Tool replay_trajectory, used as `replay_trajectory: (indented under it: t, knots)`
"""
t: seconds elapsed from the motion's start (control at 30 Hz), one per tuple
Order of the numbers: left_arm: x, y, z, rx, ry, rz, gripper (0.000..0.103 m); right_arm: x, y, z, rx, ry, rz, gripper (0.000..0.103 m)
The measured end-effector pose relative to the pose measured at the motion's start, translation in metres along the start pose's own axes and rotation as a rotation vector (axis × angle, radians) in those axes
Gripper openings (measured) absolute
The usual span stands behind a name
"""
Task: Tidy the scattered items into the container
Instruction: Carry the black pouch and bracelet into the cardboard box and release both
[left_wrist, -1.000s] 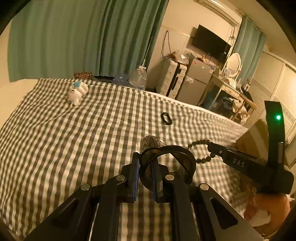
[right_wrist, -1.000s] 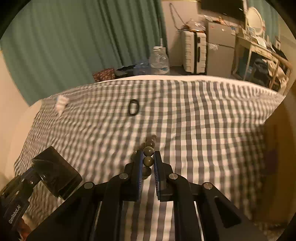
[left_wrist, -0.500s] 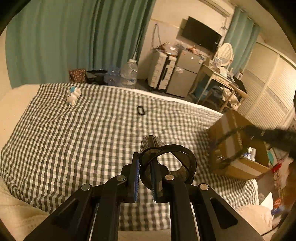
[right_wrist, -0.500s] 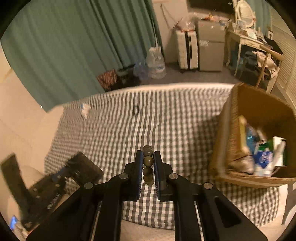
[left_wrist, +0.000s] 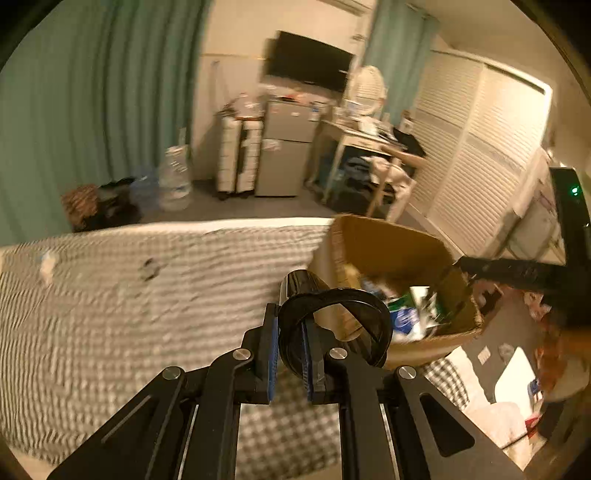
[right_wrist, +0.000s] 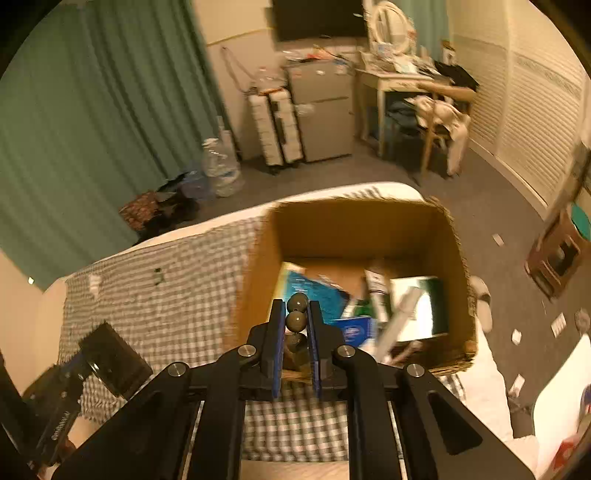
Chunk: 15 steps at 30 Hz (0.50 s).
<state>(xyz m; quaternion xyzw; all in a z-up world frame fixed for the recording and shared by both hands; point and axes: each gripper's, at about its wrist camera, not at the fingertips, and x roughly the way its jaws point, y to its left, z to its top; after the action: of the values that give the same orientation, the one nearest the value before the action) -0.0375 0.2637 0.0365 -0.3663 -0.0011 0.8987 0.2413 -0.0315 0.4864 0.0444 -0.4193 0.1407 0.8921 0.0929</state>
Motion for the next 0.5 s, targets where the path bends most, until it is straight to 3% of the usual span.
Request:
replay_trajectory:
  t: [0.3,0.37,0.4,0.43,0.5]
  knots:
    - [0.094,-0.089,0.027,0.153,0.041,-0.068,0.011,0.027,-0.058,0.008,0.112,-0.007,0.026,0.011]
    - [0.112,-0.099,0.024,0.196,0.075,-0.081,0.034,0.035,-0.063,0.008,0.116,0.000,0.003,0.011]
    - [0.120,-0.101,0.021,0.204,0.102,-0.077,0.073,0.036,-0.065,0.008,0.116,-0.006,-0.004,0.011]
    - [0.125,-0.101,0.018,0.209,0.113,-0.054,0.095,0.037,-0.067,0.008,0.123,-0.020,-0.016,0.014]
    - [0.123,-0.093,0.012,0.209,0.045,-0.008,0.096,0.037,-0.073,0.009,0.166,-0.039,-0.060,0.047]
